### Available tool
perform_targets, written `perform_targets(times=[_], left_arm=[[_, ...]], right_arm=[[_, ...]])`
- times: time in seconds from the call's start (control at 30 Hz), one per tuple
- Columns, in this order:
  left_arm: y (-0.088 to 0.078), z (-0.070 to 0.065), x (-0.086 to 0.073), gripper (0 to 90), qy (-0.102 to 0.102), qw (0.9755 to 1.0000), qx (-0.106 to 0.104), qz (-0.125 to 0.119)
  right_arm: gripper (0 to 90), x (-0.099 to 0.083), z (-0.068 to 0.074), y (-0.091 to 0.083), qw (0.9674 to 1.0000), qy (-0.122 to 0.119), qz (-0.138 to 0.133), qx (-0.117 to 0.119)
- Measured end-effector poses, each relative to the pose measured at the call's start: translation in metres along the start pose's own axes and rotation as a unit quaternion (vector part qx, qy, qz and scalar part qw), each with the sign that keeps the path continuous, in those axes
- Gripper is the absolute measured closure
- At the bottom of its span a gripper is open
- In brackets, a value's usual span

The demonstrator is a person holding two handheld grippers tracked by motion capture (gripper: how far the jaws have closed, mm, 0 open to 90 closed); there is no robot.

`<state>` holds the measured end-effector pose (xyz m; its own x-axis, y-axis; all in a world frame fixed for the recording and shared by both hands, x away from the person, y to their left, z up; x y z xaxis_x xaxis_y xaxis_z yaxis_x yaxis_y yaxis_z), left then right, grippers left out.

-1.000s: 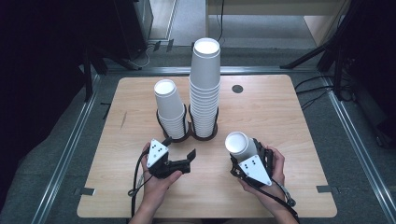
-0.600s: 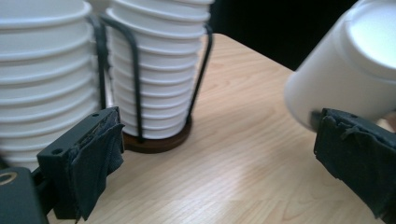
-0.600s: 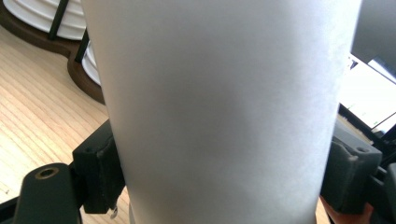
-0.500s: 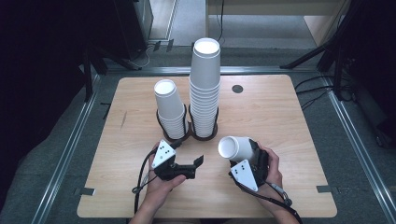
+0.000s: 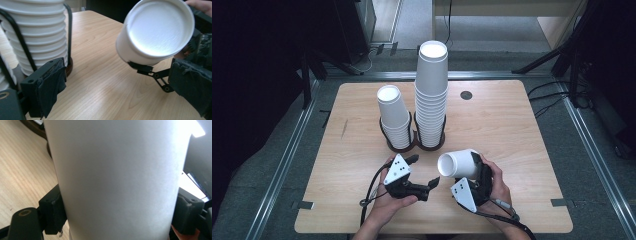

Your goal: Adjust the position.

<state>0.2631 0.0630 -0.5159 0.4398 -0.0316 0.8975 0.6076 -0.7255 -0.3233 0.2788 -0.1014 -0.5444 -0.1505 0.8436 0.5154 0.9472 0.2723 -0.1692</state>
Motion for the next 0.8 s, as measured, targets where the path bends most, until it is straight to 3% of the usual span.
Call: perform_targets(times=[0.33, 0.8], left_arm=[[0.003, -0.006, -0.004, 2.2, 0.013, 0.9997, -0.015, 0.015], [0.006, -0.015, -0.008, 5.6, 0.032, 0.9986, -0.035, 0.026]], right_arm=[[16.5, 0.005, 0.008, -0.001, 0.9997, -0.022, -0.006, 0.014], [16.3, 0.012, 0.017, -0.003, 0.9987, -0.032, -0.015, 0.037]])
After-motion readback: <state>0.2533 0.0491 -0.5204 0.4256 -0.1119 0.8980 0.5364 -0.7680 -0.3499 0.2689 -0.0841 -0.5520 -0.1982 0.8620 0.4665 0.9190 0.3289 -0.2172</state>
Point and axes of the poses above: each handheld gripper's, and its own axes: y roughly forward along the jaws, x roughly out of its top, z roughly to its left, the point moved 6 cm from there along y, roughly forward along the jaws, and after that the axes turned 10 degrees about -y, right-handed, at the moved point
